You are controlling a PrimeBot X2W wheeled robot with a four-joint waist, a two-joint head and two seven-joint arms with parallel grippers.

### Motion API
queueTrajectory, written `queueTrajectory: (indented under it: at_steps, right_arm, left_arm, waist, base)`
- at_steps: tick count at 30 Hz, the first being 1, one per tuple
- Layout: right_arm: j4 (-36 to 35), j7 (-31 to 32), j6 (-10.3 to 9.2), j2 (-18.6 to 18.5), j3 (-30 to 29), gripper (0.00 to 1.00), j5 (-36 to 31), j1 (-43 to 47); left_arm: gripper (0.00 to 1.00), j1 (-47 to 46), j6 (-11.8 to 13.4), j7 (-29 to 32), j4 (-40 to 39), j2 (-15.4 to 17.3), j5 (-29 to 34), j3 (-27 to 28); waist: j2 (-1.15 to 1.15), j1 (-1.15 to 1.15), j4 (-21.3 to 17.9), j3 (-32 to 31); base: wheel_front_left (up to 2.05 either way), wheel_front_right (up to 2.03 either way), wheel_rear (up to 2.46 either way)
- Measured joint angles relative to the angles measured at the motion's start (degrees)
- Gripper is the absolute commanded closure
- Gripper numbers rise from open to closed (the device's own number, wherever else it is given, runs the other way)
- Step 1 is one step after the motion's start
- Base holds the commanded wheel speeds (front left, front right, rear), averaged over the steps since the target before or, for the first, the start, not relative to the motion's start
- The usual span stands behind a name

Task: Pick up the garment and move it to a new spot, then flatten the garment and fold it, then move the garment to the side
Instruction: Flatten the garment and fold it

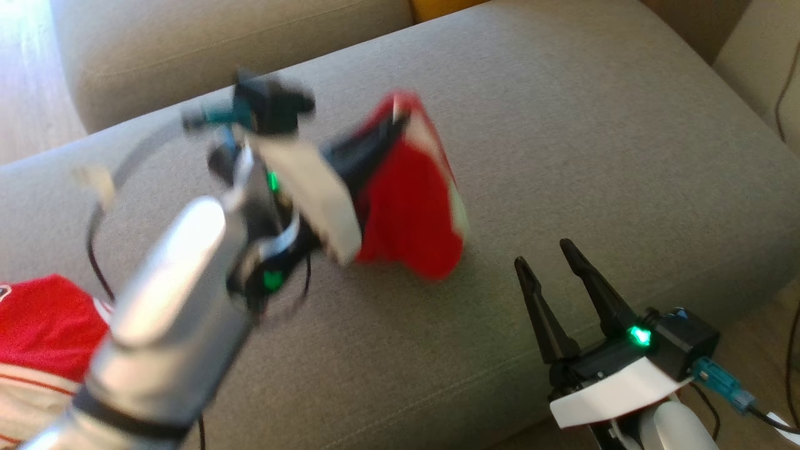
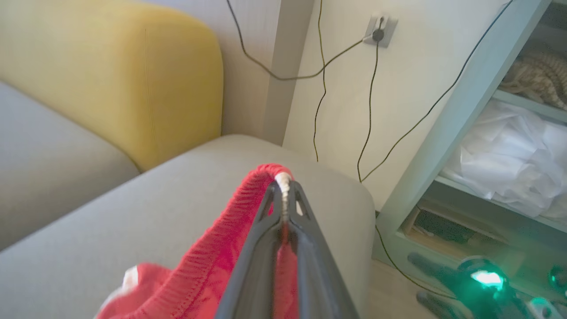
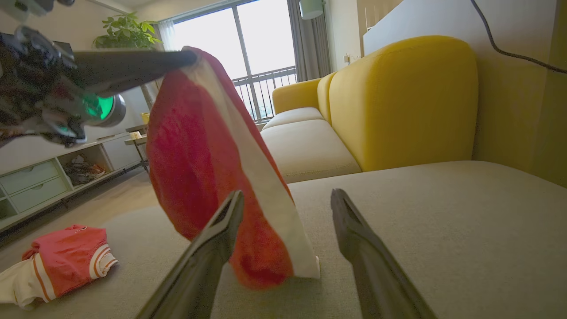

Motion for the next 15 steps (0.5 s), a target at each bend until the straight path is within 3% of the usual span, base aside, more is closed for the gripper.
queueTrajectory:
  at_steps: [5,10,15]
  right_arm:
    - [0.1,0.0,0.0,0.0,0.15,0.0,0.48,-0.03]
    - [0.1,0.0,0.0,0.0,-0.36,0.0,0.48,0.0]
    - [0.04,0.0,0.0,0.0,-0.56,0.0,0.48,0.1]
  left_arm:
    - [1.0,-14.63,-0.04,-1.4,3.99,-1.11,-0.75,-1.29]
    - [1.0,-22.45,-0.07,-2.66,4.22,-0.81,-2.37,-3.72]
    - [1.0,-18.95,-0.46,-3.16,4.71,4.45,-3.03,-5.61]
  waist:
    - [0.0,0.0,-1.67,-0.93]
    - [0.0,0.0,-1.24,-1.65]
    - [0.0,0.0,0.84,-1.84]
  base:
    - [0.0,0.0,0.0]
    - [0.0,0.0,0.0]
    - [0.0,0.0,0.0]
